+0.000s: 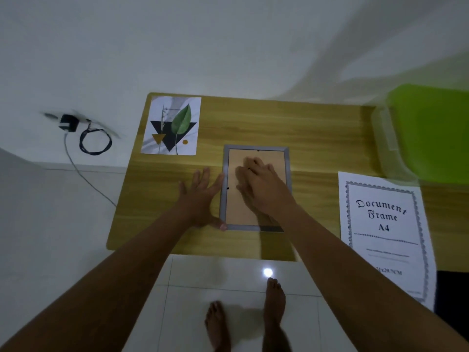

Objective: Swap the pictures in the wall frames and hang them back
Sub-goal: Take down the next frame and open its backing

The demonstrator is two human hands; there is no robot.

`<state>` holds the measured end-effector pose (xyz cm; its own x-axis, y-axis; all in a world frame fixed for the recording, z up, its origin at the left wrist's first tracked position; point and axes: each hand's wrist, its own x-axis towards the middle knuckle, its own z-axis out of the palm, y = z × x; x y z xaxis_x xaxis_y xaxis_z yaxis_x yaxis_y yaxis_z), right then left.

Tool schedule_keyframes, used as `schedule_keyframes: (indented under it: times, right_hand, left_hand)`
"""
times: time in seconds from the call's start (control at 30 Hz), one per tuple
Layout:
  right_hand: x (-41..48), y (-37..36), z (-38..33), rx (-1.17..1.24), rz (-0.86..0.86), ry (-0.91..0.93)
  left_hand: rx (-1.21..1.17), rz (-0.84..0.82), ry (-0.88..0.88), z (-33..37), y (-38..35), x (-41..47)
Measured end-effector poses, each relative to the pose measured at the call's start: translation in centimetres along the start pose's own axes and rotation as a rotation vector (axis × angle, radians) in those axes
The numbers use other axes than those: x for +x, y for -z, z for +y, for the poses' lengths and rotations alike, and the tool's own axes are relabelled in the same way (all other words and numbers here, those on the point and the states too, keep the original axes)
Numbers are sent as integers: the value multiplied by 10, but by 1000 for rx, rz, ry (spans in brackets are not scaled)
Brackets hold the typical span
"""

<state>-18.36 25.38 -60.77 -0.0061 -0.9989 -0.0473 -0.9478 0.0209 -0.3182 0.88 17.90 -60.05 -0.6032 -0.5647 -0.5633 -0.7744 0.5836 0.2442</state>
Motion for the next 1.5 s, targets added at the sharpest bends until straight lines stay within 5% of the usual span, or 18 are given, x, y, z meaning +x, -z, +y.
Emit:
schedule_keyframes:
  times: [0.9,1.17,1.5]
  right_hand:
    - [27,-11,6,-11,122,-38]
    - [28,-5,11,45,30,-13]
    - [33,18,57,73,171,-227]
  left_hand:
    - [-78,-14,0,-4,-5,0]
    - [-99,-13,12,-5,-5,-2]
    - [-98,-48,14,-2,-1,-1]
